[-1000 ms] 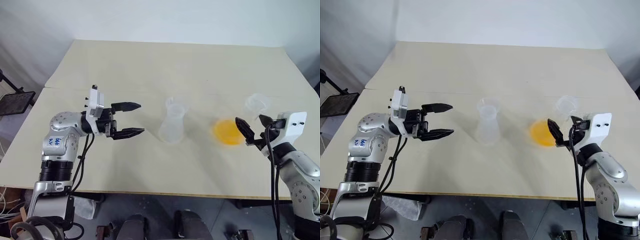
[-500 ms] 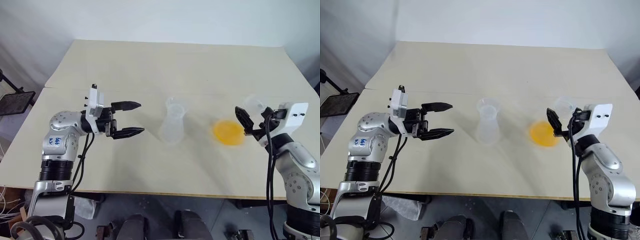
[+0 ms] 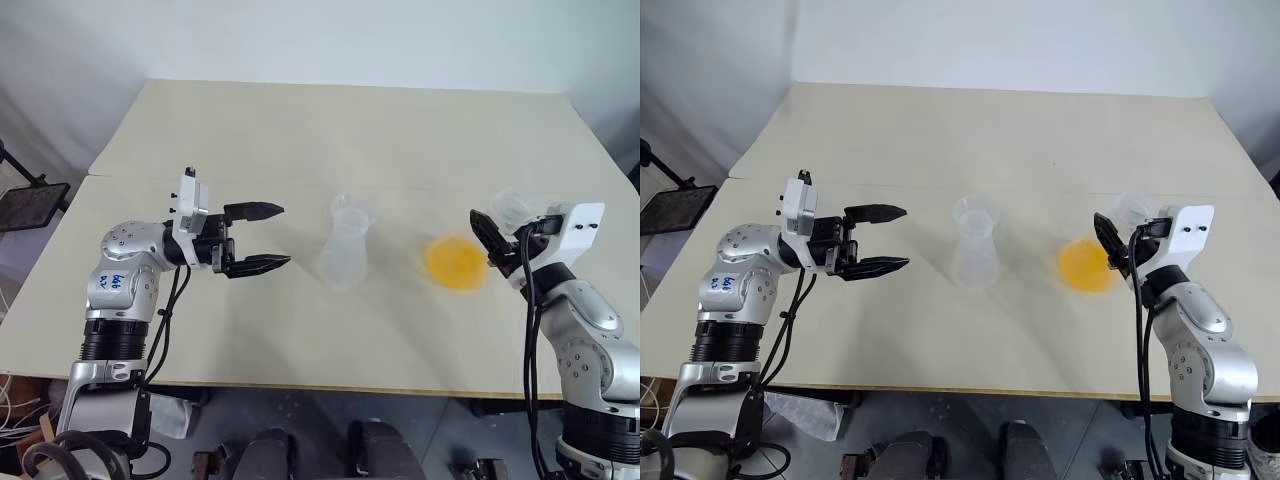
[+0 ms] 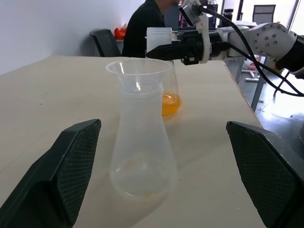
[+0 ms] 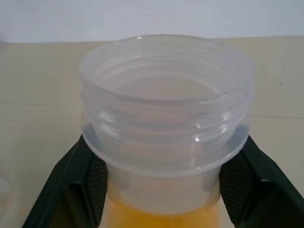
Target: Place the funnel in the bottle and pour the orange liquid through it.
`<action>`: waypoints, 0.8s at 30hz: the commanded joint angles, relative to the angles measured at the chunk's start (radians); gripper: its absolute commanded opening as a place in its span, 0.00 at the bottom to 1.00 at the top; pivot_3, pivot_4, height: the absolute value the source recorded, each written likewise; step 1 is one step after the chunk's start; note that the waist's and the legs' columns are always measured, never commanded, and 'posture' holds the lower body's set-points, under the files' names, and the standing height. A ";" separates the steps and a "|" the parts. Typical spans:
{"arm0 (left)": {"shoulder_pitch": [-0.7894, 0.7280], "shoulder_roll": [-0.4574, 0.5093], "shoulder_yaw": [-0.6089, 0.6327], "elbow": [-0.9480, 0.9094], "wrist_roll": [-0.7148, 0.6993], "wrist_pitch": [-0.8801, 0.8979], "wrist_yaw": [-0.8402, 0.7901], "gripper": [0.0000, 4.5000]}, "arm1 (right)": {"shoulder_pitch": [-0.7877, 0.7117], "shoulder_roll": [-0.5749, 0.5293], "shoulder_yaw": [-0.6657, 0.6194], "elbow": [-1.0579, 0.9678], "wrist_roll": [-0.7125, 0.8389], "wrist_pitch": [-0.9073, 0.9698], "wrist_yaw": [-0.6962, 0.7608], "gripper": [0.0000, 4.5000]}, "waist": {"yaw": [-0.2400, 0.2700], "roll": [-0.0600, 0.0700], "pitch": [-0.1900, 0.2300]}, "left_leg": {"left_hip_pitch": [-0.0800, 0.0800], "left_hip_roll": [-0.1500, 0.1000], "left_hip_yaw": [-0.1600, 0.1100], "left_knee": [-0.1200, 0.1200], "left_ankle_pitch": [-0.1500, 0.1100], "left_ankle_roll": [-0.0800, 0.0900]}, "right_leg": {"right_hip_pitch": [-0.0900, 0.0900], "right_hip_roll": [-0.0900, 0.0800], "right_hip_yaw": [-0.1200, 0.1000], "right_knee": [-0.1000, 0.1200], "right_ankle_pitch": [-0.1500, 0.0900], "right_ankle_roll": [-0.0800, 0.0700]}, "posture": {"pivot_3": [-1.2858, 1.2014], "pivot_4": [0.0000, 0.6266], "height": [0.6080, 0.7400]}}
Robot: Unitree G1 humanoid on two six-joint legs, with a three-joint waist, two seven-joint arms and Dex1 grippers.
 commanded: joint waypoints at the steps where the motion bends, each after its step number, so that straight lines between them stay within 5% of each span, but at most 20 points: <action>1: -0.001 0.005 0.013 -0.032 -0.029 -0.009 -0.008 1.00 | -0.002 -0.001 -0.005 -0.046 0.027 -0.025 0.039 0.58 | 0.000 0.000 0.000 | 0.000 0.000 0.000 0.000 0.000 0.000 | 0.000 0.000 0.000 0.000 0.000 0.000 | 0.52 0.24 1.00; 13: 0.020 0.018 0.024 -0.043 -0.030 -0.009 0.004 1.00 | -0.022 -0.061 0.095 -0.105 -0.082 -0.051 0.082 0.58 | -0.001 0.001 0.000 | 0.000 0.000 0.000 0.000 0.000 0.000 | 0.000 0.000 0.000 0.000 0.000 0.000 | 0.52 0.24 1.00; 18: 0.050 0.017 0.029 -0.062 -0.035 -0.008 0.017 1.00 | -0.143 -0.164 0.244 -0.124 -0.310 -0.105 0.066 0.58 | -0.009 0.002 0.001 | 0.000 0.000 0.000 -0.001 0.000 0.000 | -0.001 0.000 0.000 0.000 0.000 0.000 | 0.52 0.24 1.00; 24: 0.070 0.006 0.030 -0.073 -0.037 -0.011 0.044 1.00 | -0.305 -0.157 0.370 -0.102 -0.374 -0.043 0.092 0.58 | -0.016 0.002 0.001 | -0.001 0.000 -0.001 -0.001 0.000 0.000 | -0.002 0.000 -0.001 -0.001 0.000 0.000 | 0.52 0.24 1.00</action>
